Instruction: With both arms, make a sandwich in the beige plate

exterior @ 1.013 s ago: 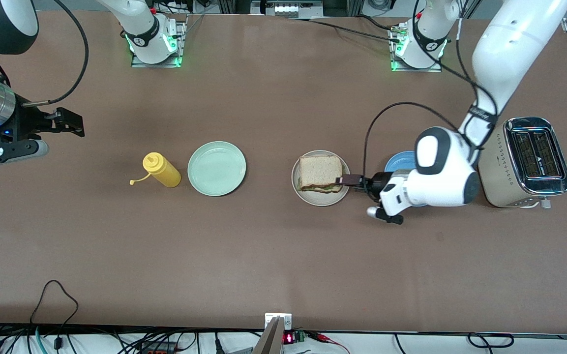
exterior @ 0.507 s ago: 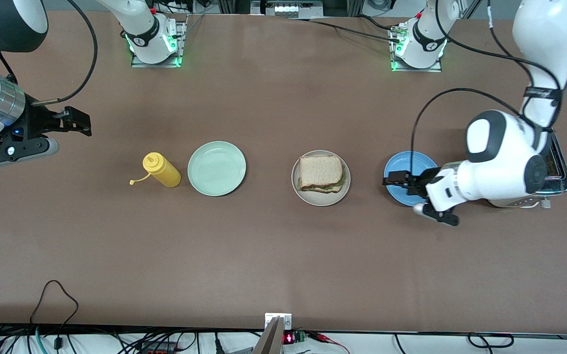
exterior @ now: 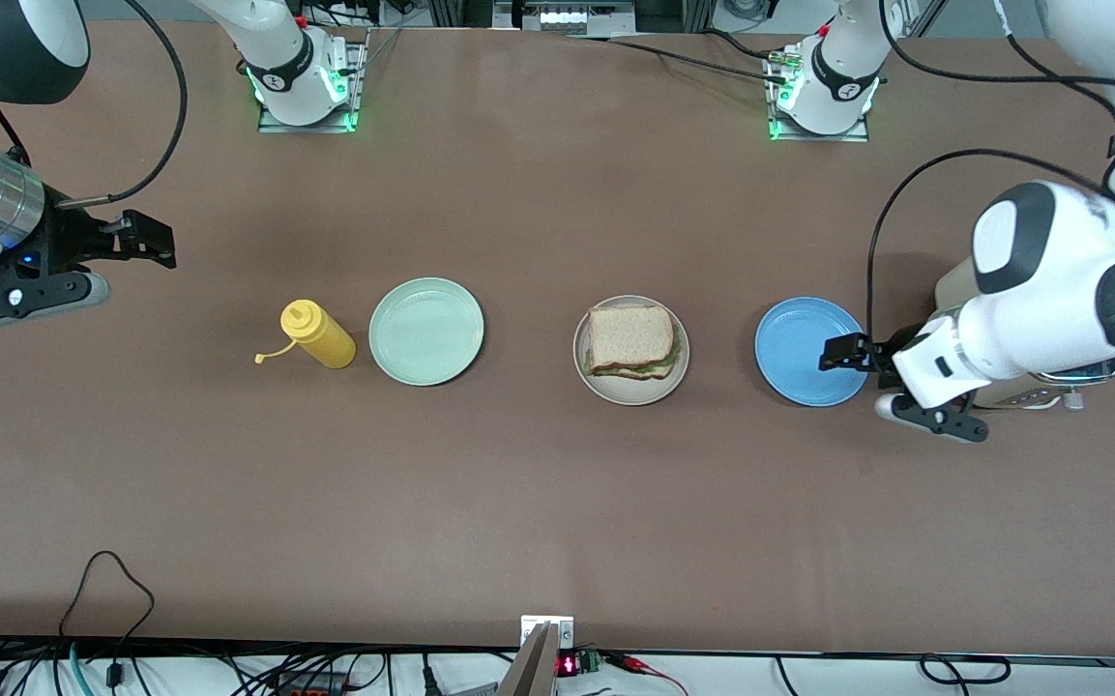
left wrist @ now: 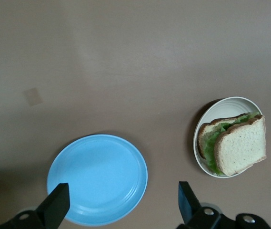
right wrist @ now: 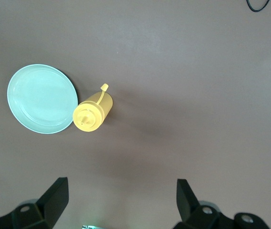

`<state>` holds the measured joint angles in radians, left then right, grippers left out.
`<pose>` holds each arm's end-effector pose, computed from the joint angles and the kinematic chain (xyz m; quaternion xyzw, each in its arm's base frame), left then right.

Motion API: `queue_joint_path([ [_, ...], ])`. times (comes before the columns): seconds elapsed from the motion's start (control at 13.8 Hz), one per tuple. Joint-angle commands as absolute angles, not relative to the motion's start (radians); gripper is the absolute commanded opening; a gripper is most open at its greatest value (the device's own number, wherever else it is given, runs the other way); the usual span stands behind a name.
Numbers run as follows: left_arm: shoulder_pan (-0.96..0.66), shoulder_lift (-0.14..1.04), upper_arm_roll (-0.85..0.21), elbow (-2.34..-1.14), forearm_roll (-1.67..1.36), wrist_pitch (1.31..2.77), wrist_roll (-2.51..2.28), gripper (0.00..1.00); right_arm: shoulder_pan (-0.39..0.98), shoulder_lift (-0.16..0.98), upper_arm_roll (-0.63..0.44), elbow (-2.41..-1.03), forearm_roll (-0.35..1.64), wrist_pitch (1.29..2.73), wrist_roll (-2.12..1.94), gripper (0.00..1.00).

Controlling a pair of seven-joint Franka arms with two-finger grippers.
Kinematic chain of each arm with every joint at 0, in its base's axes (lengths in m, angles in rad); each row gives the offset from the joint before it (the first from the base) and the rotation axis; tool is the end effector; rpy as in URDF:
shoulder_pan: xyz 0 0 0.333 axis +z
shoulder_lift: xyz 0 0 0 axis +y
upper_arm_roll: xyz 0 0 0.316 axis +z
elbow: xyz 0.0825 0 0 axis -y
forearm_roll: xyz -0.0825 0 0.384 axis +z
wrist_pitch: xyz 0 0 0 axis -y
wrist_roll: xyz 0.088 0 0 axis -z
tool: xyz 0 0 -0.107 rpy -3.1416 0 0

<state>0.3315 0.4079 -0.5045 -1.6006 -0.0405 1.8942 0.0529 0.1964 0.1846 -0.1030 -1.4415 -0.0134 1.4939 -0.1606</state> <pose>0.6515 -0.0770 0.4155 0.9886 -0.0907 -0.0394 0.1136 0.5970 0.0600 0.5725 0.9897 0.1265 -0.0661 0.0140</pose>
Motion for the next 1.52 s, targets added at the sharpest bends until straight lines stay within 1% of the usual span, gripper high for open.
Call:
queue_joint_path([
  [0.0, 0.272, 0.374, -0.377, -1.488, -0.023, 1.795, 0.023, 1.0, 0.19, 0.17, -0.104, -1.456, -0.002, 1.496, -0.169, 1.0],
  [0.07, 0.203, 0.356, -0.265, -1.452, -0.031, 1.781, 0.025, 1.0, 0.19, 0.17, -0.103, -1.456, -0.002, 1.5, -0.169, 1.0],
  [0.14, 0.154, 0.324, -0.176, -1.442, -0.035, 1.779, 0.026, 1.0, 0.19, 0.17, -0.104, -1.456, -0.002, 1.502, -0.169, 1.0],
  [0.22, 0.118, 0.289, -0.116, -1.448, -0.034, 1.779, 0.026, 1.0, 0.189, 0.172, -0.104, -1.456, 0.009, 1.502, -0.169, 1.0],
  [0.29, 0.097, 0.257, -0.079, -1.454, -0.034, 1.776, 0.02, 1.0, 0.186, 0.173, -0.109, -1.456, 0.015, 1.502, -0.167, 1.0],
  [0.43, 0.074, 0.194, -0.016, -1.469, -0.034, 1.747, 0.015, 1.0, 0.138, 0.178, -0.109, -1.457, 0.037, 1.5, -0.17, 1.0],
  [0.51, 0.072, 0.149, -0.005, -1.497, -0.034, 1.738, 0.014, 1.0, 0.121, 0.179, -0.109, -1.457, 0.057, 1.499, -0.17, 1.0],
  [0.65, 0.066, 0.08, 0.006, -1.538, -0.031, 1.668, 0.009, 1.0, 0.106, 0.181, -0.109, -1.459, 0.058, 1.499, -0.172, 1.0],
  [0.72, 0.052, 0.054, 0.015, -1.572, -0.031, 1.677, -0.003, 1.0, 0.104, 0.181, -0.11, -1.459, 0.058, 1.499, -0.172, 1.0],
  [0.87, 0.014, 0.031, 0.054, -1.597, -0.029, 1.68, -0.023, 1.0, 0.106, 0.181, -0.109, -1.459, 0.057, 1.497, -0.172, 1.0],
  [1.16, 0.018, 0.017, 0.037, -1.624, -0.018, 1.674, -0.026, 1.0, 0.109, 0.179, -0.109, -1.459, 0.051, 1.496, -0.172, 1.0],
  [1.45, 0.018, -0.078, 0.002, -1.776, 0.001, 1.671, -0.044, 1.0, 0.115, 0.175, -0.109, -1.463, 0.048, 1.494, -0.172, 1.0],
])
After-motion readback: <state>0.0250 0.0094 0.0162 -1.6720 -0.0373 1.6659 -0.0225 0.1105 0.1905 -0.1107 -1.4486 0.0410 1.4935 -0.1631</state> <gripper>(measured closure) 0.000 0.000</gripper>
